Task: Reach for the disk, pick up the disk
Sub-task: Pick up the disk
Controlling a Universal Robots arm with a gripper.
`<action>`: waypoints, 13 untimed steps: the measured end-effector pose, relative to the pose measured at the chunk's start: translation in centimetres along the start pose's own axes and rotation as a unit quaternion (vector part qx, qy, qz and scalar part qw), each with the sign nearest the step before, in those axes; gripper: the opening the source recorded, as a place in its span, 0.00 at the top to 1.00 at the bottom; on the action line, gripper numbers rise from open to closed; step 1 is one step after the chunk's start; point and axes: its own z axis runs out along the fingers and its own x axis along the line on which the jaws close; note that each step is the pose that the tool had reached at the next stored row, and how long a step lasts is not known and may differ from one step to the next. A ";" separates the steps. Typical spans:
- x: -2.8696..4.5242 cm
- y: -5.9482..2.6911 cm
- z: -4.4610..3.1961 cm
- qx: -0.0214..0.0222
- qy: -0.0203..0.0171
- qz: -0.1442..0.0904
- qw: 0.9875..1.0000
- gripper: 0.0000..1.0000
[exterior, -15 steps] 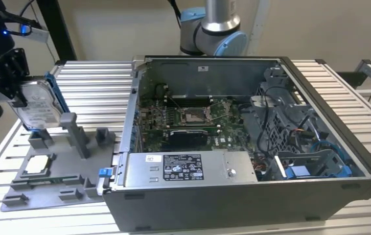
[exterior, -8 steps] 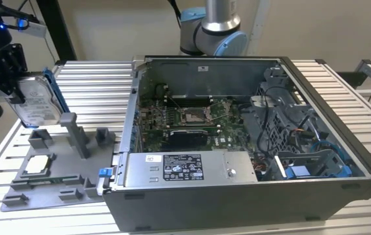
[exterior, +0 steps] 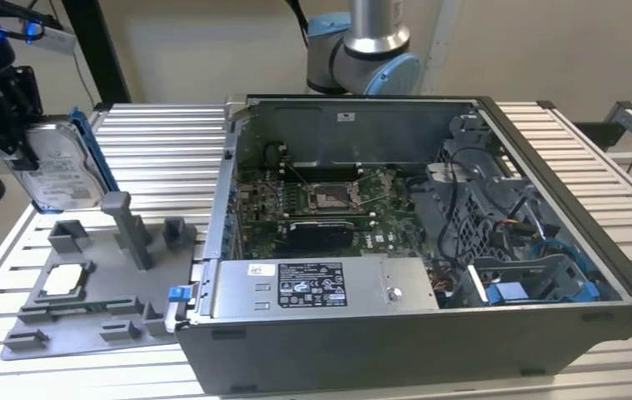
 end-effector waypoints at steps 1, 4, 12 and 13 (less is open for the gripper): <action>0.00 0.00 -0.12 0.000 0.000 0.000 1.000 1.00; 0.00 0.00 -0.49 0.000 0.000 0.000 1.000 1.00; -0.01 0.01 -1.45 0.000 0.000 0.000 1.000 1.00; -0.01 0.02 -1.58 0.000 0.000 0.000 1.000 1.00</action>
